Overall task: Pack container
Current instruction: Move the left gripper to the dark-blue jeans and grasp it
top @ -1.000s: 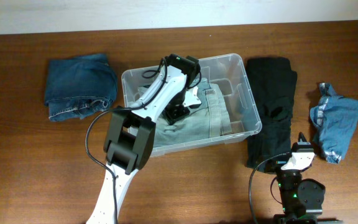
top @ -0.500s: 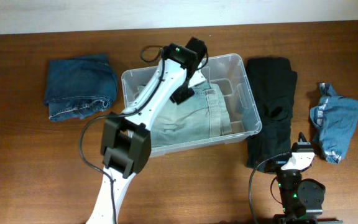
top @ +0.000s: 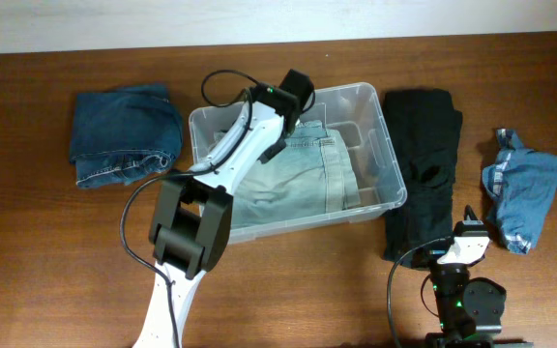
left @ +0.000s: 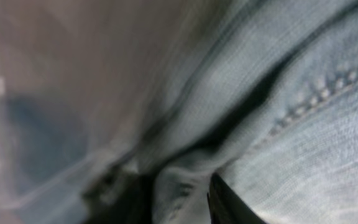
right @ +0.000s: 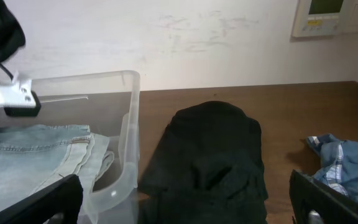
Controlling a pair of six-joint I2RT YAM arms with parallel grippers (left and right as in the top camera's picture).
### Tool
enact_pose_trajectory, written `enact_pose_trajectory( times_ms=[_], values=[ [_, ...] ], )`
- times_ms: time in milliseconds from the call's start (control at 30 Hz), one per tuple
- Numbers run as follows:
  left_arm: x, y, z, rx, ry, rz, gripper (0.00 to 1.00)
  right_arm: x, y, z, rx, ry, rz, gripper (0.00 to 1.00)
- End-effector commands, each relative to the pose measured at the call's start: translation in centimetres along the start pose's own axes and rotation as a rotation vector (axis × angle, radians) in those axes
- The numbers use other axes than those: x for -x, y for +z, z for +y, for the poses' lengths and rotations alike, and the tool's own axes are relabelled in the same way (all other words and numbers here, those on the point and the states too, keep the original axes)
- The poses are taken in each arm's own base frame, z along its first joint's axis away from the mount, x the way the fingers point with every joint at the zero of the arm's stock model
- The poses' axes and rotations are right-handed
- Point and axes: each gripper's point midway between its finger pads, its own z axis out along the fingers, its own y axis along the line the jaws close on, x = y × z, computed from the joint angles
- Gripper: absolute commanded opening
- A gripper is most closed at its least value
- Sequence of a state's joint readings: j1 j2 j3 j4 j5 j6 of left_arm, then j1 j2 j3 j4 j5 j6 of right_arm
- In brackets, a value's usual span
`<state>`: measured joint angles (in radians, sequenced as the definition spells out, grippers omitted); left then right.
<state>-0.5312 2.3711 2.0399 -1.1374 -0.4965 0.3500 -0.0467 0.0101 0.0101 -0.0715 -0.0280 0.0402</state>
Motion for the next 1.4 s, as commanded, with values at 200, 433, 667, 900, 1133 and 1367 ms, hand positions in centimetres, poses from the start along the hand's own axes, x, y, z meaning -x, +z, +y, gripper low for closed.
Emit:
enact_pose_trajectory(
  times_ms=[200,433,667,900,1133,1367],
  values=[
    [-1.6,0.8,0.5,0.067,-0.008,0.039,0.35,-0.2,0.0,0.1,0.006,-0.006,0.003,0.98],
    [0.5,-11.6,7.2,0.185,-0.222,-0.241,0.80,-0.2,0.0,0.1,0.006,-0.006,0.003,0.98],
    [-4.2,-22.6,14.4,0.162,-0.427,-0.513,1.00,-0.2,0.0,0.1,0.006,-0.006,0.003,0.98],
    [-16.4,-15.3,22.7,-0.147,-1.015,-0.412,1.00,-0.2,0.0,0.1,0.006,-0.006,0.003,0.98],
    [-27.2,-3.5,25.5,-0.455,-1.364,-0.257,1.00,-0.2,0.0,0.1,0.006,-0.006,0.003,0.98],
    [-29.6,7.6,23.7,-0.729,-1.437,-0.232,1.00,-0.2,0.0,0.1,0.006,-0.006,0.003,0.98]
  ],
)
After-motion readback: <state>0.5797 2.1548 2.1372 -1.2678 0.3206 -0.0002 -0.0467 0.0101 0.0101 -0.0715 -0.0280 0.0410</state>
